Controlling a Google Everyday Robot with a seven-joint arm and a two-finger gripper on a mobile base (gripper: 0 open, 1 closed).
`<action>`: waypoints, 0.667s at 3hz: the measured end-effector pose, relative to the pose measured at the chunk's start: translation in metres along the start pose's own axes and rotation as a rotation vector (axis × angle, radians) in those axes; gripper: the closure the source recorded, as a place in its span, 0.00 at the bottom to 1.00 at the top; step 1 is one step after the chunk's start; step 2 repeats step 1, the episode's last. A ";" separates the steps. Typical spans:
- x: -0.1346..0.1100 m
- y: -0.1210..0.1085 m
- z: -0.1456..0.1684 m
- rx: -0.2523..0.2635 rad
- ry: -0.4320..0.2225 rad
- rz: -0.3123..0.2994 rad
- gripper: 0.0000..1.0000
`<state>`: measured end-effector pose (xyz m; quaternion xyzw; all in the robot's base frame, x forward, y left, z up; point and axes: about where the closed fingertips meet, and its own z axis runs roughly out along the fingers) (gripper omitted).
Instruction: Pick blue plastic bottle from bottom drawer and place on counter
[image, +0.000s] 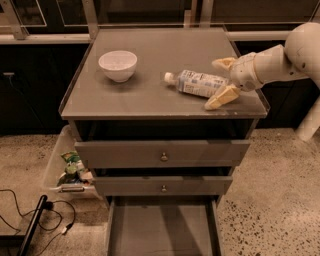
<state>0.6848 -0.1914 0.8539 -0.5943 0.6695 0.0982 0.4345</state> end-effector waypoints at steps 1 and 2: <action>0.000 0.000 0.000 0.000 0.000 0.000 0.00; 0.000 0.000 0.000 0.000 0.000 0.000 0.00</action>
Offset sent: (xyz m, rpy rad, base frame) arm 0.0000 0.0000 0.0000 0.0000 0.0000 0.0000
